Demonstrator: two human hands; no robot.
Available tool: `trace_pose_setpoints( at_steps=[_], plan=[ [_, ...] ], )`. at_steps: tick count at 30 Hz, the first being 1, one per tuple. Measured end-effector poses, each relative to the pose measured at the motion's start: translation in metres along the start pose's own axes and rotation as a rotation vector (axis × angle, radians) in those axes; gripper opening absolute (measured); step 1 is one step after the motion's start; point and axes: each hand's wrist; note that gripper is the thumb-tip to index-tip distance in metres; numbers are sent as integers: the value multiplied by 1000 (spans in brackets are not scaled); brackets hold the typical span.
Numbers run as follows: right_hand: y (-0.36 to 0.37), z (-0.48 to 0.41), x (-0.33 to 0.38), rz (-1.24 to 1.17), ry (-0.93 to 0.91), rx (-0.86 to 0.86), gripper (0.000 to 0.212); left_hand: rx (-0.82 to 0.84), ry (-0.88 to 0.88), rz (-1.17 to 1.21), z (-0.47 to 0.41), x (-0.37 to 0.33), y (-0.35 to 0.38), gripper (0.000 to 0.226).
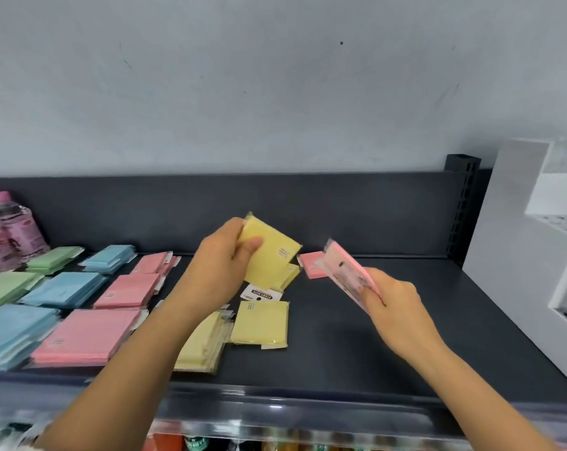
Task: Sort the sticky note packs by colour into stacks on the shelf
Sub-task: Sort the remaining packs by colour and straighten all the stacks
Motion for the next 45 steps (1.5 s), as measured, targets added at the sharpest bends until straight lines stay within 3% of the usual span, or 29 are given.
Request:
trace_pose_setpoints(
  at_steps=[3, 13, 17, 26, 33, 38, 45],
  plan=[
    [0, 1, 7, -75, -63, -89, 33, -49, -81, -36, 5, 6, 1, 27],
    [8, 15, 21, -175, -175, -37, 36, -217, -198, -55, 26, 36, -21, 17],
    [28, 22, 36, -208, -250, 32, 38, -214, -232, -83, 41, 48, -29, 24],
    [69, 23, 66, -217, -292, 72, 38, -228, -211, -34, 64, 77, -65, 17],
    [125, 30, 118, -173, -281, 49, 36, -249, -203, -34, 81, 137, -110, 26],
    [179, 46, 165, -118, -289, 90, 37, -256, -207, -15, 89, 195, -154, 14],
    [229, 55, 207, -80, -304, 29, 36, -252, -216, 60, 98, 259, -200, 16]
  ],
)
Point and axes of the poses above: each hand's wrist, its own z-axis away from the middle knuckle, its own y-axis out of the palm, x = y × z, and after that the axes turned 10 degrees about -z, right-handed
